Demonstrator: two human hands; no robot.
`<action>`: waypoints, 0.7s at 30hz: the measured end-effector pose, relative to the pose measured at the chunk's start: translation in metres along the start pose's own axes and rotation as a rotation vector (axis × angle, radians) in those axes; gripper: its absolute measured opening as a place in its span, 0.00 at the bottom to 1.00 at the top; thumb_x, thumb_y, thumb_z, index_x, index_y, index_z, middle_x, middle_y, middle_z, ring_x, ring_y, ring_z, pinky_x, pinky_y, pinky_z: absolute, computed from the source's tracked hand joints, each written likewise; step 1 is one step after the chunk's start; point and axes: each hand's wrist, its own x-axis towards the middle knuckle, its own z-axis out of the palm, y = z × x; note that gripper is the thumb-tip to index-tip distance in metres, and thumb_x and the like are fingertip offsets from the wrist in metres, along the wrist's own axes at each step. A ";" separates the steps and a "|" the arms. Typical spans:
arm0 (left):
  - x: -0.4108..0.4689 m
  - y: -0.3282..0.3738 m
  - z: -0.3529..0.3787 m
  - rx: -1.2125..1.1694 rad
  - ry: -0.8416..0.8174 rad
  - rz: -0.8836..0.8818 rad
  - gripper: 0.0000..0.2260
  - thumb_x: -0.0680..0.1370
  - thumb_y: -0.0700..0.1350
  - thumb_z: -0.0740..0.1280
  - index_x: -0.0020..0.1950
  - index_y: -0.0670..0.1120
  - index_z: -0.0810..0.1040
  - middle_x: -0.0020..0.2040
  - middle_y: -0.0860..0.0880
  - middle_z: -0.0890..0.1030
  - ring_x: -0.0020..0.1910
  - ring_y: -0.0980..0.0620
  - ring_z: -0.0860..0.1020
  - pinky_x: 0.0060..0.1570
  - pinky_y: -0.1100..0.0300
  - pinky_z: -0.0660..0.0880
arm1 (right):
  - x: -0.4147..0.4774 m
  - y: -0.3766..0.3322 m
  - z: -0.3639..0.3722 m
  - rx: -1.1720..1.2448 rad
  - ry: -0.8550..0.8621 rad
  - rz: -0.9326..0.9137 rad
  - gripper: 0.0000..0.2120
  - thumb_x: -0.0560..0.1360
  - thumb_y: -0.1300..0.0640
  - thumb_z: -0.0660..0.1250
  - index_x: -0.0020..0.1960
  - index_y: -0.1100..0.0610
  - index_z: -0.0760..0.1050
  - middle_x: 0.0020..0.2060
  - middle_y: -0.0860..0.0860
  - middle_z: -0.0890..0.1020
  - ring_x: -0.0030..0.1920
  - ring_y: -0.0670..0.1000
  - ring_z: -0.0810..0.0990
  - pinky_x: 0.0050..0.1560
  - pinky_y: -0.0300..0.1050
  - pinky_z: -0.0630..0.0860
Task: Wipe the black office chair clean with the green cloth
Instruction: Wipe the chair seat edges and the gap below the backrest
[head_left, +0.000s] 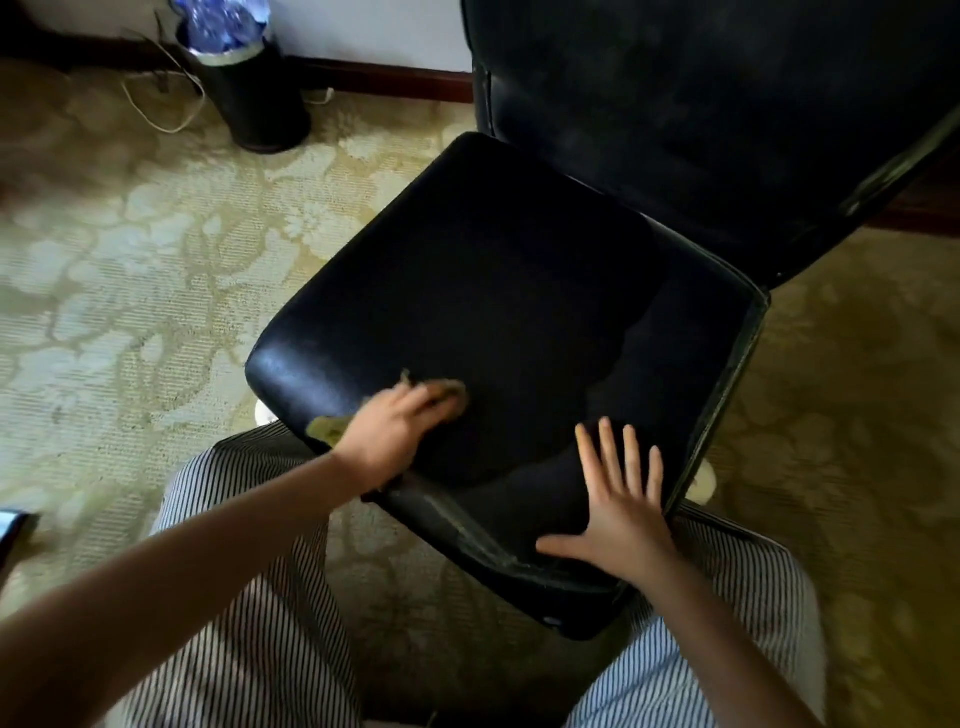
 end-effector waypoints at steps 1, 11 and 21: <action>0.003 -0.010 -0.004 -0.017 0.013 -0.121 0.25 0.67 0.32 0.68 0.64 0.43 0.75 0.59 0.42 0.76 0.48 0.38 0.78 0.47 0.47 0.79 | -0.005 -0.002 0.006 0.005 -0.032 0.013 0.61 0.56 0.20 0.53 0.76 0.54 0.38 0.76 0.58 0.50 0.74 0.56 0.42 0.68 0.58 0.38; 0.038 0.018 -0.005 -0.122 0.062 -0.429 0.19 0.71 0.32 0.65 0.62 0.39 0.76 0.57 0.39 0.76 0.48 0.36 0.75 0.48 0.47 0.76 | -0.006 -0.027 0.011 0.104 -0.145 0.031 0.59 0.57 0.20 0.52 0.64 0.49 0.17 0.61 0.48 0.18 0.65 0.52 0.22 0.68 0.60 0.29; -0.012 0.091 0.033 -0.113 0.034 0.048 0.22 0.68 0.43 0.55 0.60 0.45 0.78 0.59 0.48 0.71 0.47 0.49 0.72 0.49 0.57 0.73 | -0.007 -0.035 0.012 0.148 -0.105 0.035 0.58 0.49 0.21 0.44 0.65 0.50 0.20 0.65 0.48 0.24 0.66 0.51 0.23 0.58 0.51 0.18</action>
